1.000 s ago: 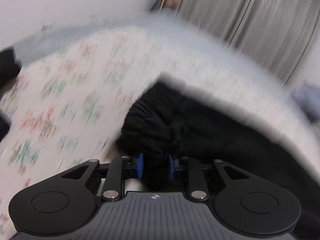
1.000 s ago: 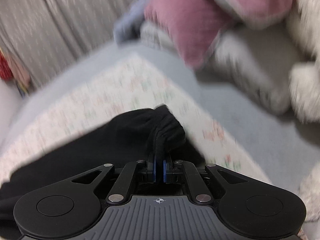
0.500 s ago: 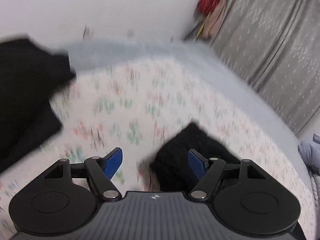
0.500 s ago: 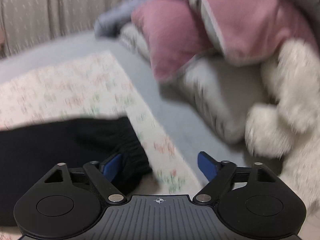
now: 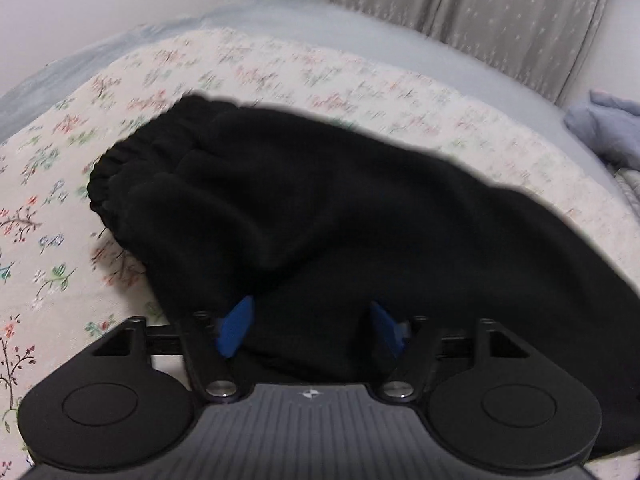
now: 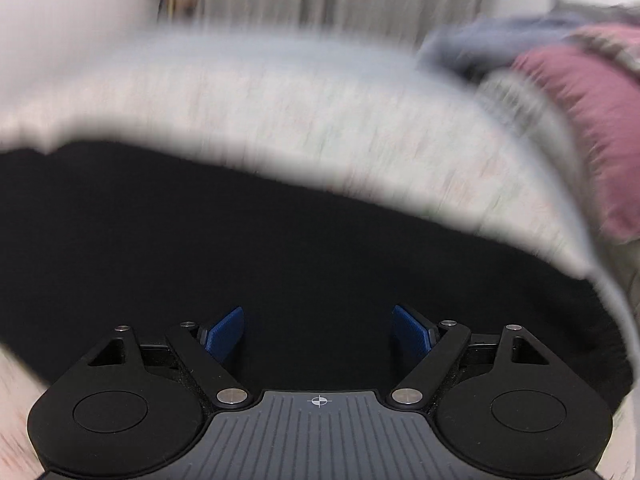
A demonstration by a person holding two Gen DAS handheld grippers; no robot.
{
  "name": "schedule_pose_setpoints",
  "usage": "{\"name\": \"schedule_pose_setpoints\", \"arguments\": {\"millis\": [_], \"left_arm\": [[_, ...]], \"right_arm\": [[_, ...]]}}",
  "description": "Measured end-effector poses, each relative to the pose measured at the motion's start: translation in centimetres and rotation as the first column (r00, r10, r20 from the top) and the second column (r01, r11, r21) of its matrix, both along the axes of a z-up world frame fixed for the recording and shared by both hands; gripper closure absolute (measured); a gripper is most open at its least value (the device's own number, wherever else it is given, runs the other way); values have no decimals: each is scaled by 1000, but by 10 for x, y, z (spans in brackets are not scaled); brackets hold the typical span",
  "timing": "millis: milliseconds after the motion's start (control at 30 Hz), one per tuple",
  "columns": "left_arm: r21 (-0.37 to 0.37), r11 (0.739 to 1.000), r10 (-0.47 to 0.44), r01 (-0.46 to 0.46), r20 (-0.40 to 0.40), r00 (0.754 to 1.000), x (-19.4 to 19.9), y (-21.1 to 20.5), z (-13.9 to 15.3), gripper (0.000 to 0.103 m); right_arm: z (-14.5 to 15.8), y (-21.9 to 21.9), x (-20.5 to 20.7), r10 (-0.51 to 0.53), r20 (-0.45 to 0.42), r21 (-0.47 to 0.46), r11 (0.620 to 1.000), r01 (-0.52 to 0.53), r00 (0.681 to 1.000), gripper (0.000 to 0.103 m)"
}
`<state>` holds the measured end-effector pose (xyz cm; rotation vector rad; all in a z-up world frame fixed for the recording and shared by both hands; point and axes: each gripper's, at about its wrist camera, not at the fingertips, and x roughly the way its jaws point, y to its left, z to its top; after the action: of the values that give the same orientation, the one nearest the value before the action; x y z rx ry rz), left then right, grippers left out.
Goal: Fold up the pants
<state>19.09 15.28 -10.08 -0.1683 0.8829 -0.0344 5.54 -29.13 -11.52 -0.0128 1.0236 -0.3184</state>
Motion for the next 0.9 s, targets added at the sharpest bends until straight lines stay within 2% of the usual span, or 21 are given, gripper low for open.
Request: {"name": "schedule_pose_setpoints", "arguments": {"millis": [33, 167, 267, 367, 467, 533, 633, 767, 900], "left_arm": [[-28, 1000, 6, -6, 0, 1000, -4, 7, 2, 34], [-143, 986, 85, -90, -38, 996, -7, 32, 12, 34], [-213, 966, 149, -148, -9, 989, -12, 44, 26, 34], [-188, 974, 140, -124, 76, 987, -17, 37, 45, 31], [-167, 984, 77, -59, 101, 992, -16, 19, 50, 29], [-168, 985, 42, -30, 72, 997, -12, 5, 45, 29], [-179, 984, -3, 7, 19, 1000, -4, -17, 37, 29], [-112, 993, -49, 47, -14, 999, 12, -38, 25, 29], [-91, 995, -36, 33, -28, 999, 22, -40, 21, 28]], "right_arm": [[-4, -1, -4, -2, 22, -6, 1000, 2, 1000, 15], [5, -23, -12, -71, -22, 74, 995, 72, 997, 13], [8, -31, -21, -84, -33, 102, 991, 87, 996, 12], [12, -32, -13, -87, -12, 79, 993, 87, 996, 12], [24, -21, -10, -50, 79, 120, 992, 41, 996, 12], [28, -12, -4, -28, 127, 178, 984, 5, 991, 11], [27, 7, 7, 26, 162, 202, 978, -59, 986, 11], [24, 27, 23, 65, 193, 201, 974, -105, 979, 11], [43, 39, 30, 35, 299, 198, 975, -97, 954, 1]]}}
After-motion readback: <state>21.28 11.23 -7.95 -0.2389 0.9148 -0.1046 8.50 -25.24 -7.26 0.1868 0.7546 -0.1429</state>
